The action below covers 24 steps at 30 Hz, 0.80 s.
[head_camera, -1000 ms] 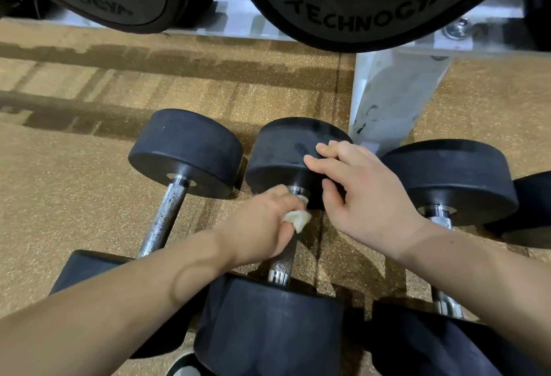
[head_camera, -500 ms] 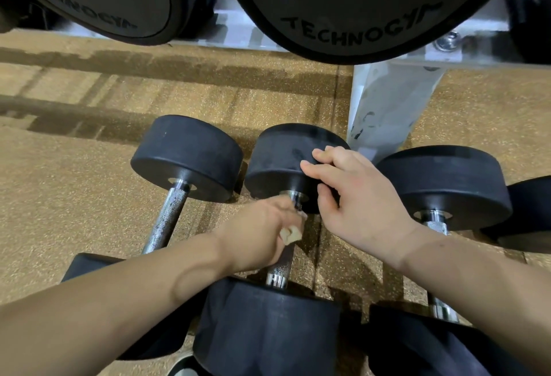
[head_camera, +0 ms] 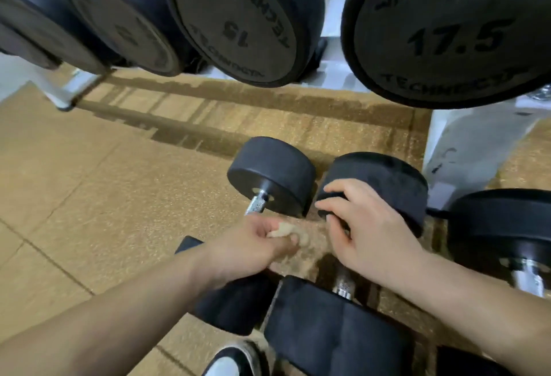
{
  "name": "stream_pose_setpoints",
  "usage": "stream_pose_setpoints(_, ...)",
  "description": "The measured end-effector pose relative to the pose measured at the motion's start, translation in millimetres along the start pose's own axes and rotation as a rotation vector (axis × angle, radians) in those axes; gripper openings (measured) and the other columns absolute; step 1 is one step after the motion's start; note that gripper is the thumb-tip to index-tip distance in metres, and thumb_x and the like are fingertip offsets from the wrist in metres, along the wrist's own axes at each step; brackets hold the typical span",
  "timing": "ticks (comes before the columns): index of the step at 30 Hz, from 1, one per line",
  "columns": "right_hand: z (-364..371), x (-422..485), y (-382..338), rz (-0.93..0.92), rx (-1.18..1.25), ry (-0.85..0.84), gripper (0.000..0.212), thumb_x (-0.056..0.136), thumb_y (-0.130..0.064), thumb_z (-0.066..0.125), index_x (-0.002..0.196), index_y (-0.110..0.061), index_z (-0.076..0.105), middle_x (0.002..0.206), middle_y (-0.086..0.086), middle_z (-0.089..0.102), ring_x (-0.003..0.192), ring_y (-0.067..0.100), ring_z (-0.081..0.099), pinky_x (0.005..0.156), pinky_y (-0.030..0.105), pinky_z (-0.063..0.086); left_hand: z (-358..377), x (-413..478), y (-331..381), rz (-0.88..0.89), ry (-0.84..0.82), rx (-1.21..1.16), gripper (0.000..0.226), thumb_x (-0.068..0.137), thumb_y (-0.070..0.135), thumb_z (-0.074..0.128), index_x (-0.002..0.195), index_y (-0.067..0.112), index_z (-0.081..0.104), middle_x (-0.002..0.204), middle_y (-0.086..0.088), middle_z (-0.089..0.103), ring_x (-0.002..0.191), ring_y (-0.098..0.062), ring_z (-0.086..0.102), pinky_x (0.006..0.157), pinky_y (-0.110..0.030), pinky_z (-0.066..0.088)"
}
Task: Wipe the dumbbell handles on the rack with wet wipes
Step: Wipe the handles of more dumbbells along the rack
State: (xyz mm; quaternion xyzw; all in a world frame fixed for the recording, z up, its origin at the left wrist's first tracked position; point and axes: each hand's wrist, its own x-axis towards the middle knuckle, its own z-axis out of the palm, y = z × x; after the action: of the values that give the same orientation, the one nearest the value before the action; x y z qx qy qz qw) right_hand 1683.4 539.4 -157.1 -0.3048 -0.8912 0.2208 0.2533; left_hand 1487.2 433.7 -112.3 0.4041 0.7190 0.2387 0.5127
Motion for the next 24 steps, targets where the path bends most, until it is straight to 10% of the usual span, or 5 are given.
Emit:
stream_pose_setpoints(5, 8.2, 15.6, -36.8, 0.115, 0.224, -0.324, 0.033, 0.100, -0.031, 0.056, 0.132, -0.039, 0.064, 0.127, -0.032, 0.049, 0.112, 0.003, 0.059, 0.098, 0.030, 0.052, -89.3, -13.8, -18.3, -0.029, 0.281, -0.047, 0.019, 0.102, 0.027, 0.065, 0.104, 0.019, 0.081, 0.099, 0.000, 0.081, 0.088, -0.011, 0.068, 0.096, -0.043, 0.053)
stream_pose_setpoints(9, 13.1, 57.7, -51.3, 0.147, 0.114, -0.462, 0.044, 0.105, -0.038, 0.050, 0.150, -0.038, 0.049, 0.152, -0.026, 0.038, 0.133, 0.003, 0.048, 0.112, 0.028, 0.042, -137.6, 15.9, -24.1, 0.042, 0.386, 0.227, 0.025, 0.105, 0.022, 0.059, 0.091, 0.018, 0.080, 0.067, 0.011, 0.075, 0.057, 0.001, 0.062, 0.060, -0.015, 0.051)
stream_pose_setpoints(14, 52.8, 116.7, -47.9, 0.194, -0.060, -0.423, 0.062, 0.107, -0.037, 0.049, 0.163, -0.040, 0.022, 0.173, -0.014, 0.000, 0.160, 0.008, -0.002, 0.123, 0.036, 0.034, -142.0, 81.4, -70.2, -0.039, 0.265, 0.722, 0.023, 0.101, 0.026, 0.053, 0.097, 0.019, 0.074, 0.082, -0.004, 0.074, 0.078, -0.027, 0.068, 0.064, -0.027, 0.052)
stream_pose_setpoints(24, 78.7, 116.8, -30.9, 0.215, -0.010, -0.273, 0.057, 0.104, -0.037, 0.054, 0.153, -0.057, 0.033, 0.163, -0.038, 0.006, 0.153, -0.014, -0.001, 0.102, 0.006, 0.026, -112.9, 109.9, -93.4, -0.553, -0.216, -0.174, 0.030, 0.093, -0.018, 0.036, 0.081, -0.009, 0.062, 0.053, -0.014, 0.064, 0.045, -0.023, 0.062, 0.050, -0.034, 0.050)
